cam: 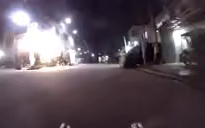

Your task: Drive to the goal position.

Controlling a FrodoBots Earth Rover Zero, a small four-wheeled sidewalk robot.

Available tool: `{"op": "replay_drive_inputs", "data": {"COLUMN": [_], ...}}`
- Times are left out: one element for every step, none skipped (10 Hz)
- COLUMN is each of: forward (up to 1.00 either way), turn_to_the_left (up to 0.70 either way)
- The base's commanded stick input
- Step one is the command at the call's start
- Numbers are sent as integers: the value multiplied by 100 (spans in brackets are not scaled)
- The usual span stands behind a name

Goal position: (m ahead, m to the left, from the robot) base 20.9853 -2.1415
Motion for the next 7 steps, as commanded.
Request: {"op": "replay_drive_inputs", "data": {"forward": [100, 100, 100, 100, 100, 100, 100], "turn_to_the_left": [0, 0, 0, 0, 0, 0, 0]}}
